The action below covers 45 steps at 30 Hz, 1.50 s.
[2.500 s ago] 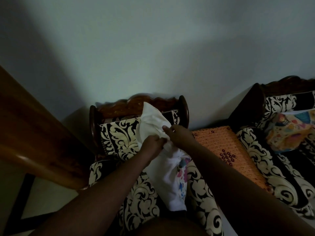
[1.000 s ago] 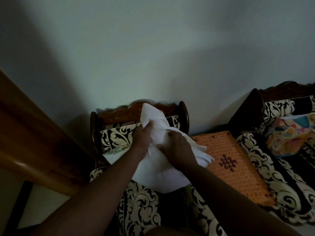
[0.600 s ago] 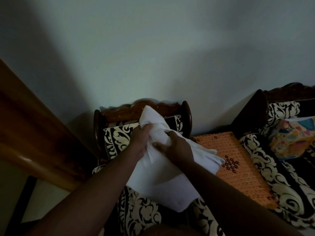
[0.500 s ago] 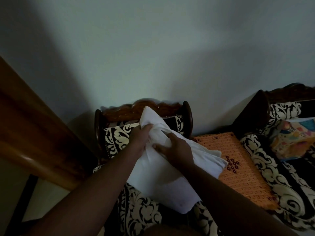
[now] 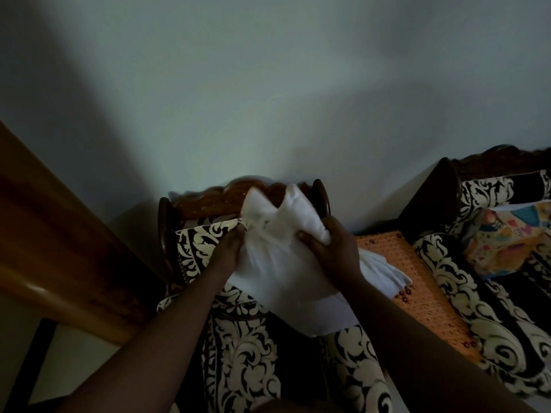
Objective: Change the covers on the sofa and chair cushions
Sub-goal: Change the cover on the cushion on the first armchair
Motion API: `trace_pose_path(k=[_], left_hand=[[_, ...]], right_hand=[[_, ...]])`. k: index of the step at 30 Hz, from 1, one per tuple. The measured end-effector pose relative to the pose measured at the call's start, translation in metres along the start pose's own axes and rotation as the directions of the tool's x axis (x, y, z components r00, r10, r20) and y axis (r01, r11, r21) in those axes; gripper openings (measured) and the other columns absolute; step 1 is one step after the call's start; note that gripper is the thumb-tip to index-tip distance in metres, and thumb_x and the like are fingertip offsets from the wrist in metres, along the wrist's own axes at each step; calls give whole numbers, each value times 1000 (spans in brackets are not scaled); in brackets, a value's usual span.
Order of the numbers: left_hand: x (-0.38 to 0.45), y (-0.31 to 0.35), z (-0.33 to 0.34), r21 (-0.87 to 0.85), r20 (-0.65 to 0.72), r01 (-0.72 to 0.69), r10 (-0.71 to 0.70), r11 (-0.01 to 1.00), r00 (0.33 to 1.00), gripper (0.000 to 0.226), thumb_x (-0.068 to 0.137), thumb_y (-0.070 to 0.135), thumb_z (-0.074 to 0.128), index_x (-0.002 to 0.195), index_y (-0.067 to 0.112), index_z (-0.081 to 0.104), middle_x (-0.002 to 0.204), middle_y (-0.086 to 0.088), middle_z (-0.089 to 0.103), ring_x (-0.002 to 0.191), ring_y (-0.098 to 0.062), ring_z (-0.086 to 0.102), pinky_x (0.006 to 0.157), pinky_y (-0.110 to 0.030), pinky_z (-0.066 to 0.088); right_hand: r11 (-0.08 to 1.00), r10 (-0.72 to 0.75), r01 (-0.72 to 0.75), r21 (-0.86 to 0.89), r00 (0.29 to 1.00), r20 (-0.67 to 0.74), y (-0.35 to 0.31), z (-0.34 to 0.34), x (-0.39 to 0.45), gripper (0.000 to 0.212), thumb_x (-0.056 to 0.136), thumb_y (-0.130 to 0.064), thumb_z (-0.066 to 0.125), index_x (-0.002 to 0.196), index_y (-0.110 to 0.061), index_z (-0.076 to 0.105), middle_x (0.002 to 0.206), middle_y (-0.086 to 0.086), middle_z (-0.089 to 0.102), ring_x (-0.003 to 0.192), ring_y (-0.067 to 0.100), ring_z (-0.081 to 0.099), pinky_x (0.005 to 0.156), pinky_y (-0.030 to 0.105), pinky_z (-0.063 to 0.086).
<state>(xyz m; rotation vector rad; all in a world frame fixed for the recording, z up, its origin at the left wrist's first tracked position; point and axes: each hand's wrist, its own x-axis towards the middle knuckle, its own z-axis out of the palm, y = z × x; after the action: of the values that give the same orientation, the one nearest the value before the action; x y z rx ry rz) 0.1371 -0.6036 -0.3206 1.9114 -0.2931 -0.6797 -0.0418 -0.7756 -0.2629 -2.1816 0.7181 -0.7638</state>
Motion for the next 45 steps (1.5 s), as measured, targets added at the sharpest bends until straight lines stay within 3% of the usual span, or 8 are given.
trace_pose_path(k=[6, 10, 14, 21, 25, 29, 33, 45], left_hand=[[23, -27, -6, 226, -138, -82, 115, 971, 984, 93, 78, 96, 26, 113, 24, 72, 106, -3, 69, 98, -27, 66, 84, -41, 53], [16, -6, -9, -283, -186, 37, -93, 958, 978, 51, 86, 68, 62, 119, 29, 64, 115, 0, 66, 107, -26, 62, 93, -48, 54], [24, 1, -19, -443, -113, 167, -239, 881, 964, 45, 83, 46, 74, 119, 19, 69, 113, -9, 70, 102, -30, 65, 78, -39, 56], [33, -3, -23, -283, -285, 173, -255, 943, 924, 60, 91, 52, 61, 137, 14, 59, 131, -13, 61, 111, -35, 59, 99, -50, 50], [26, 5, -25, -22, -386, 126, -125, 992, 914, 51, 99, 43, 55, 144, 18, 52, 142, -16, 53, 124, -38, 52, 101, -44, 44], [30, -5, -42, 152, -408, 184, -108, 971, 907, 52, 98, 51, 54, 142, 23, 56, 145, -16, 53, 129, -39, 50, 107, -47, 42], [27, -8, -49, 309, -434, 212, -61, 927, 899, 47, 104, 48, 46, 140, 20, 59, 145, -15, 55, 131, -38, 51, 106, -45, 41], [31, -59, -87, 413, -530, 480, -224, 774, 818, 45, 104, 39, 47, 136, 10, 60, 140, -21, 57, 124, -43, 55, 95, -49, 48]], right_hand=[[959, 89, -70, 276, 995, -55, 0, -15, 6, 21, 88, -30, 78, 93, -18, 62, 83, -13, 67, 78, 2, 64, 64, 13, 44], [892, 93, -78, 445, 996, -12, -6, -8, -1, 27, 93, -22, 72, 113, -5, 64, 110, 5, 71, 96, 10, 68, 75, 23, 54], [894, 127, -144, 424, 990, 68, -2, -6, -2, 20, 94, -33, 70, 107, -19, 64, 102, -1, 71, 93, 17, 69, 80, 43, 58], [945, 158, -213, 247, 961, 225, -1, -9, 20, 108, 68, -72, 77, 154, -34, 25, 152, -11, 41, 132, 11, 46, 103, 36, 45], [949, 213, -235, 211, 969, 122, 0, -5, 19, 44, 86, -44, 77, 125, -32, 61, 106, -21, 65, 97, -10, 62, 84, 24, 55], [934, 161, -178, 311, 984, 81, -3, -1, 11, 17, 94, -34, 71, 111, -32, 72, 98, -17, 73, 90, -6, 66, 76, 19, 54], [927, 101, -114, 357, 993, 55, -8, -7, 12, 15, 96, -23, 69, 108, -31, 72, 95, -16, 73, 89, -4, 68, 71, 10, 50], [902, 123, -59, 429, 985, -123, 2, -46, 21, 10, 94, -15, 69, 98, -22, 75, 85, -7, 75, 81, 6, 69, 69, 24, 53]])
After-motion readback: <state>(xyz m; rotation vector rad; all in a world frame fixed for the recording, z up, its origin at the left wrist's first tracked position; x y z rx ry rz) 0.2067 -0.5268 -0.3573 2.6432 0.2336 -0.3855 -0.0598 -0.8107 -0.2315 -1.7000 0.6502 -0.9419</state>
